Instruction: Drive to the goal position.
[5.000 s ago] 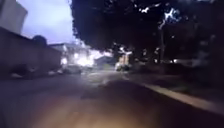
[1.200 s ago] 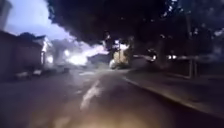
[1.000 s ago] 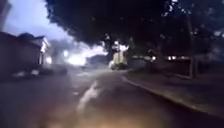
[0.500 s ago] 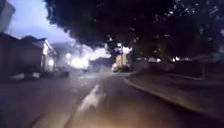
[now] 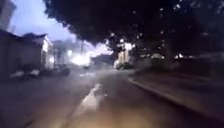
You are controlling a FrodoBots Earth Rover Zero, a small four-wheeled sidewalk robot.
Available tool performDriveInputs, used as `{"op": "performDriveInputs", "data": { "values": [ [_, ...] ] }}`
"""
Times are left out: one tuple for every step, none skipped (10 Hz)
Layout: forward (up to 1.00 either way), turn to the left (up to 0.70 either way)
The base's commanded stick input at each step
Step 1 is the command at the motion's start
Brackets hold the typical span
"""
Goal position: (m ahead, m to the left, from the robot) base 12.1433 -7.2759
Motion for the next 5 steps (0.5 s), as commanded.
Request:
{"op": "performDriveInputs", "data": {
  "values": [
    [0.70,0.00],
    [0.70,0.00],
    [0.70,0.00],
    [0.70,0.00],
    [0.70,0.00]
  ]
}}
